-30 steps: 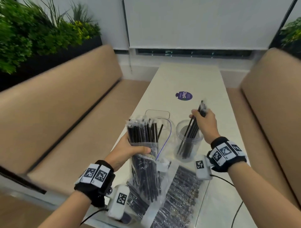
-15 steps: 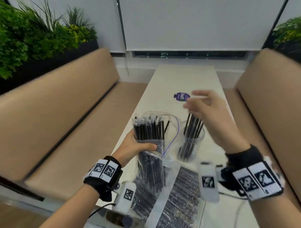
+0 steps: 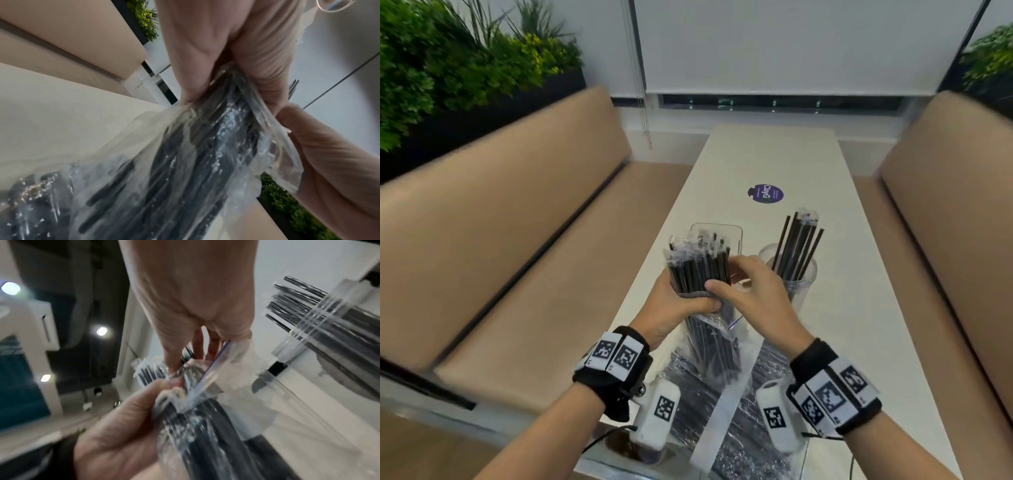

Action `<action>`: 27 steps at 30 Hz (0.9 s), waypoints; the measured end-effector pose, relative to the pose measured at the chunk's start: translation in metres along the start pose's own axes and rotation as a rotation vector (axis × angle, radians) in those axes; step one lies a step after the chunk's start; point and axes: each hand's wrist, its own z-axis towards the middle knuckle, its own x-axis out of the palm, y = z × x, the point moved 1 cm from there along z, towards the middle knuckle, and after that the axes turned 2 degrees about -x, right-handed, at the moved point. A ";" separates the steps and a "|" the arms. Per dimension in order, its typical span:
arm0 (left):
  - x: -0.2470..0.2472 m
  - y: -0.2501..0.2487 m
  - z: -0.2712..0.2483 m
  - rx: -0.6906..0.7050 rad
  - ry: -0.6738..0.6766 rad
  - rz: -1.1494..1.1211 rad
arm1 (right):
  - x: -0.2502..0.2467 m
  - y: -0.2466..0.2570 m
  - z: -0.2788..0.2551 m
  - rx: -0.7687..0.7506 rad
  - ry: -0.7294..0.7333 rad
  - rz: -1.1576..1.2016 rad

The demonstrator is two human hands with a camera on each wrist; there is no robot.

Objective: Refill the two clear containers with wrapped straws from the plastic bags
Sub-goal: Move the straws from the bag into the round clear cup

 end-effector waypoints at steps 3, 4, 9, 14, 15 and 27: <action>0.001 0.003 0.000 -0.011 0.041 -0.003 | 0.006 0.003 -0.003 -0.114 -0.032 -0.052; 0.000 0.004 0.001 -0.017 0.046 -0.004 | 0.007 0.003 -0.002 -0.100 -0.028 -0.035; -0.002 0.007 0.004 -0.027 -0.008 -0.006 | -0.005 0.007 0.009 0.040 0.042 0.183; -0.004 0.005 0.008 -0.031 -0.042 -0.014 | -0.038 0.027 0.034 0.032 -0.118 0.492; -0.004 0.005 0.009 -0.034 -0.044 -0.014 | -0.047 0.031 0.041 0.022 -0.166 0.532; 0.010 0.001 0.018 -0.069 -0.022 -0.138 | -0.056 0.035 0.050 0.128 -0.017 0.493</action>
